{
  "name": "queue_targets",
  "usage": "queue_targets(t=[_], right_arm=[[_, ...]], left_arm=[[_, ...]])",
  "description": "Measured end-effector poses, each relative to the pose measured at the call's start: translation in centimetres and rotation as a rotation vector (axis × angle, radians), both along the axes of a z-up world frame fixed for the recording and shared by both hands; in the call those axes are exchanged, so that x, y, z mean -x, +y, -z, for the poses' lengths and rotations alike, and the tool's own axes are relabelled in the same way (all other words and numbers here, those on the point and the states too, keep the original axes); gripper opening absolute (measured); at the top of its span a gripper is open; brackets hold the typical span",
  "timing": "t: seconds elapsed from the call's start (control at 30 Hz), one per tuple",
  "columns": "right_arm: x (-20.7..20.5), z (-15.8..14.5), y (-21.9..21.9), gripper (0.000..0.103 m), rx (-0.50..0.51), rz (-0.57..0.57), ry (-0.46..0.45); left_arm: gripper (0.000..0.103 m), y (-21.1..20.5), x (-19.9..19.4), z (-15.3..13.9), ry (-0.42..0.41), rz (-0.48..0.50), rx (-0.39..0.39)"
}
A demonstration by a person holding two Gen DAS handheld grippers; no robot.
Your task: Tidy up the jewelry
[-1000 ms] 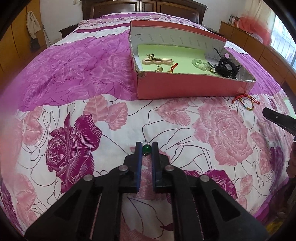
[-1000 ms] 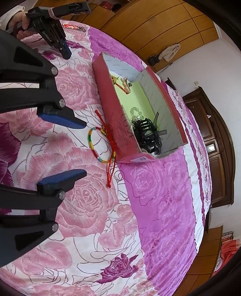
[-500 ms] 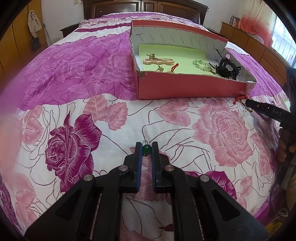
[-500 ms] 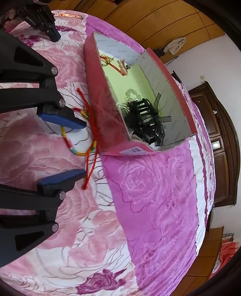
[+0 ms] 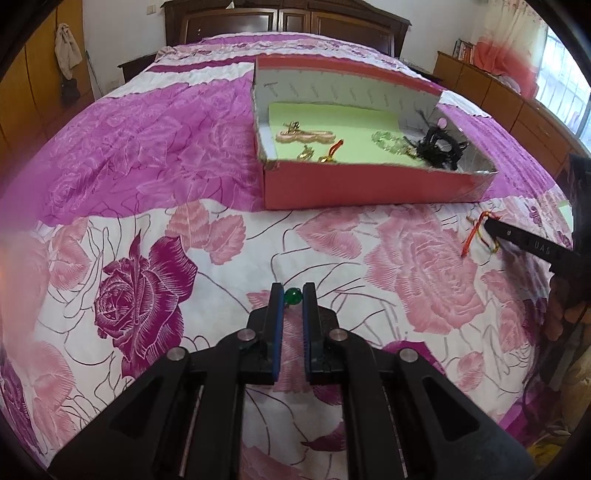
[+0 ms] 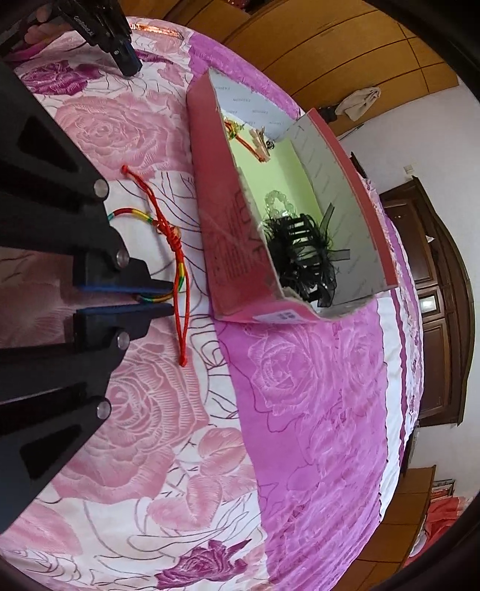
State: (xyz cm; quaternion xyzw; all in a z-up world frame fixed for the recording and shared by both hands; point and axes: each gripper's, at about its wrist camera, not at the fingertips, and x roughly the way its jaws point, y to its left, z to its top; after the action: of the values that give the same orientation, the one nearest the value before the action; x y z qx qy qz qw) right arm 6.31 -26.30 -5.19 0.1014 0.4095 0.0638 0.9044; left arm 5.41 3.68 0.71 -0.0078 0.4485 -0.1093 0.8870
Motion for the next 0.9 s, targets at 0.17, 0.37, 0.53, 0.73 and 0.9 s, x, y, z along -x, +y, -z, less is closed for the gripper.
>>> queue_targets(t=[0.17, 0.37, 0.53, 0.73, 0.9], right_arm=[[1.5, -0.7, 0.3, 0.006, -0.019, -0.017, -0.019], [3.0, -2.1, 0.9, 0.006, -0.049, -0.053, -0.055], [3.8, -3.7, 1.9, 0.006, -0.052, -0.080, -0.108], [4.2, -5.4, 2.9, 0.006, -0.049, -0.103, -0.169], [4.2, -6.2, 3.2, 0.006, -0.049, -0.108, -0.193]], left_arm=[[0.001, -0.3, 0.6, -1.1, -0.025, 0.014, 0.023], [0.001, -0.5, 0.9, -2.4, -0.052, 0.018, 0.059], [0.001, -0.9, 1.2, -3.8, -0.094, 0.023, 0.074], [0.001, -1.6, 1.1, -4.9, -0.138, 0.036, 0.065], [0.001, -2.1, 0.4, -5.8, -0.164, 0.047, 0.075]])
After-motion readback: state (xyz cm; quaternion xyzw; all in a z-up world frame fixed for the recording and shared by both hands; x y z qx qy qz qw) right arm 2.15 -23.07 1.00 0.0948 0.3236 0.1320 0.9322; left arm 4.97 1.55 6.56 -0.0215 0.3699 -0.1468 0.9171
